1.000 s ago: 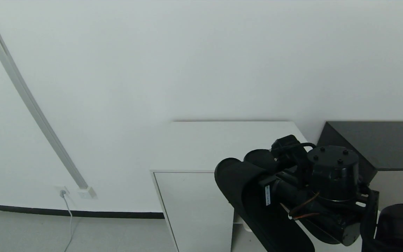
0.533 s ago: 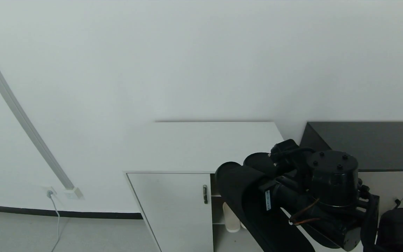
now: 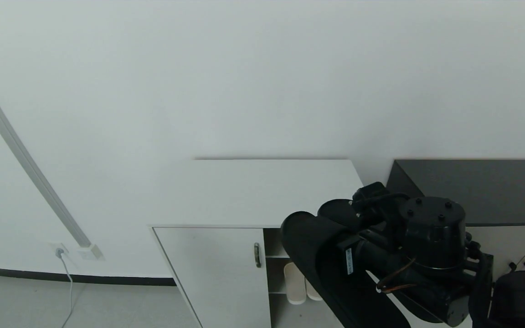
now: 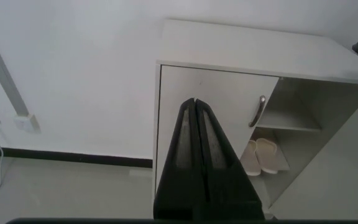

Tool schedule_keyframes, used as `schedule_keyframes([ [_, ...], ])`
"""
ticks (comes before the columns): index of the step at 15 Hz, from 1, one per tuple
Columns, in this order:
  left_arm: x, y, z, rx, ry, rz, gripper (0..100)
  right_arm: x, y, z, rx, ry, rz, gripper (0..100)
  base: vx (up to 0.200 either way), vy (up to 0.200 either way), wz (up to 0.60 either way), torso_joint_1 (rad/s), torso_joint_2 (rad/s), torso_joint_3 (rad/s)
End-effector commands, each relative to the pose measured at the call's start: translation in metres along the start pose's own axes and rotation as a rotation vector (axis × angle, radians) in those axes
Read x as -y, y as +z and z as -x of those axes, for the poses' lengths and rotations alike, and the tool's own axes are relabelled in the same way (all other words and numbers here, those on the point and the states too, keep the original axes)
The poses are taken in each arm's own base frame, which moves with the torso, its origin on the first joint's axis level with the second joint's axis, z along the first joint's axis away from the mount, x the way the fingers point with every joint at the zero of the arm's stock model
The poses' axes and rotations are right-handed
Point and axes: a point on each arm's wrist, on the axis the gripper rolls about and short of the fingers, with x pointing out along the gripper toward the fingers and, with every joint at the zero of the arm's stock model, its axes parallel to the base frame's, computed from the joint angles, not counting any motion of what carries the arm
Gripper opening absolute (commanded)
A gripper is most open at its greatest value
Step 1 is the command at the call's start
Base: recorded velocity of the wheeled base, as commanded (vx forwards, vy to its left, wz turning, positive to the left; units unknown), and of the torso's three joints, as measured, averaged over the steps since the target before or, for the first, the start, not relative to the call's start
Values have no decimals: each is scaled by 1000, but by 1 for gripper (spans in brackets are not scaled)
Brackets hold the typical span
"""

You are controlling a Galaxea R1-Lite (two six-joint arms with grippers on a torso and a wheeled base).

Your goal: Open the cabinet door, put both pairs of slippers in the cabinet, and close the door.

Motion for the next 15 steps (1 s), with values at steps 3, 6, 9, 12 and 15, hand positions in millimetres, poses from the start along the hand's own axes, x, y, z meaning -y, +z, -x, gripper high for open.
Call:
schedule_keyframes([
  [3, 0, 0, 0, -1, 0, 1, 0, 0, -2, 0, -9, 0, 2, 0, 0, 0, 0, 0, 0, 0],
  [6, 0, 0, 0, -1, 0, 2, 0, 0, -5, -2, -1, 0, 1, 0, 0, 0, 0, -139, 307, 168],
  [9, 0, 0, 0, -1, 0, 2, 0, 0, -5, -1, 2, 1, 0, 0, 0, 0, 0, -154, 347, 196],
  [12, 0, 0, 0, -1, 0, 2, 0, 0, -5, -1, 2, 1, 0, 0, 0, 0, 0, -163, 372, 208],
  [15, 0, 0, 0, -1, 0, 2, 0, 0, -5, -1, 2, 1, 0, 0, 0, 0, 0, -183, 417, 238],
])
